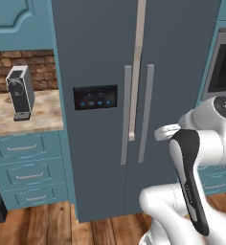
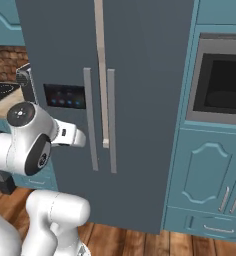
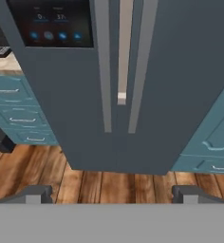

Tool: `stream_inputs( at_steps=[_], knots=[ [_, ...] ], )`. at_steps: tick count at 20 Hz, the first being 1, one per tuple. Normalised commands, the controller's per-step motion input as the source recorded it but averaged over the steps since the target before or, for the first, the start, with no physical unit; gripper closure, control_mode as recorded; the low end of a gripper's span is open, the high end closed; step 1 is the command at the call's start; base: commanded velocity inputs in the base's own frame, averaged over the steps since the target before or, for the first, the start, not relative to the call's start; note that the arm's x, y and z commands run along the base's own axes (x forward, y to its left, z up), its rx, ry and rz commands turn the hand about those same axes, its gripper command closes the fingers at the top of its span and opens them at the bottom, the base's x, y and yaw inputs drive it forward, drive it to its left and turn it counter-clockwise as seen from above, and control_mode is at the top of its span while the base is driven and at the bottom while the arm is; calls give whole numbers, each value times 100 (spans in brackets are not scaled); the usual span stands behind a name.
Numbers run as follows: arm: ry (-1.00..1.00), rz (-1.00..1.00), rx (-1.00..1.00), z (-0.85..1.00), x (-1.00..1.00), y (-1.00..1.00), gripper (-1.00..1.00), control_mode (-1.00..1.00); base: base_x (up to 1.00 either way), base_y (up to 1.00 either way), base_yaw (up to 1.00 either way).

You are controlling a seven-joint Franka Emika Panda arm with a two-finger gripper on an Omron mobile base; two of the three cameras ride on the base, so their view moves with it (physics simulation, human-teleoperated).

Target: Retrieve the peach and apple from the fridge and place them into the bowl on the dining table.

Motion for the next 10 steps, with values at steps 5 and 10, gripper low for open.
stream_inputs(
  at_steps=[5, 10],
  knots=[
    [0, 0, 2, 0, 49, -7, -100, -100, 0, 0, 0],
    [0, 0, 4, 0, 60, -41, -100, -100, 0, 0, 0]
  ],
)
